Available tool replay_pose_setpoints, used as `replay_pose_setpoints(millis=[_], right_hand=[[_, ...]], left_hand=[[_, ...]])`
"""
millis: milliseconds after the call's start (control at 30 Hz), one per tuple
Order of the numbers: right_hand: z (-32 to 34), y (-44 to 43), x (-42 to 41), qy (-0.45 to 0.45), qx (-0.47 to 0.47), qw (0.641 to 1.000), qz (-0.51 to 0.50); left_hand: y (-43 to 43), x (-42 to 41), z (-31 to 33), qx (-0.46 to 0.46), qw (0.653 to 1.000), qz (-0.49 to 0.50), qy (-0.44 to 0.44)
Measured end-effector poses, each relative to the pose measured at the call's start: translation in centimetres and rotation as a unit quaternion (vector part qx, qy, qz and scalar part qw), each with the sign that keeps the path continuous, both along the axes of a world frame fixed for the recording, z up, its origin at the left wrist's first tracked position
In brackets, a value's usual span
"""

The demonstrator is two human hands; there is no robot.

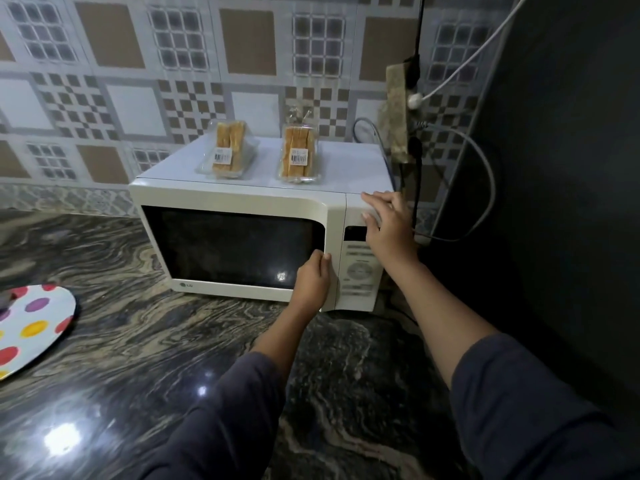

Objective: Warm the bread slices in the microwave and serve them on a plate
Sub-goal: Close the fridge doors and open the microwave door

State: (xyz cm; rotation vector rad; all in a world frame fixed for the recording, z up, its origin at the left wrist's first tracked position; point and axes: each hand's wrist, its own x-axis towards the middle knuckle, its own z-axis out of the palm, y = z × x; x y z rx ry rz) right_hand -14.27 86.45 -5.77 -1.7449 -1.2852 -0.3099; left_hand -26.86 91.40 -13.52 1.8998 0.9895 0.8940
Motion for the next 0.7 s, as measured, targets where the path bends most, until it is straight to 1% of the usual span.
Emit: replay_pose_setpoints(millis=[333,700], right_hand=[[1.2,-0.2,-0.3,0.048,-0.04,0.998,-0.01],[1.0,-0.2,0.1,0.058,-0.035,0.998,0.003]], left_hand=[[-0.6,0.0,0.6,-0.005,1.0,0.001,0.031],[-0.5,0.0,0.6,0.0,0.999,0.004,0.041]])
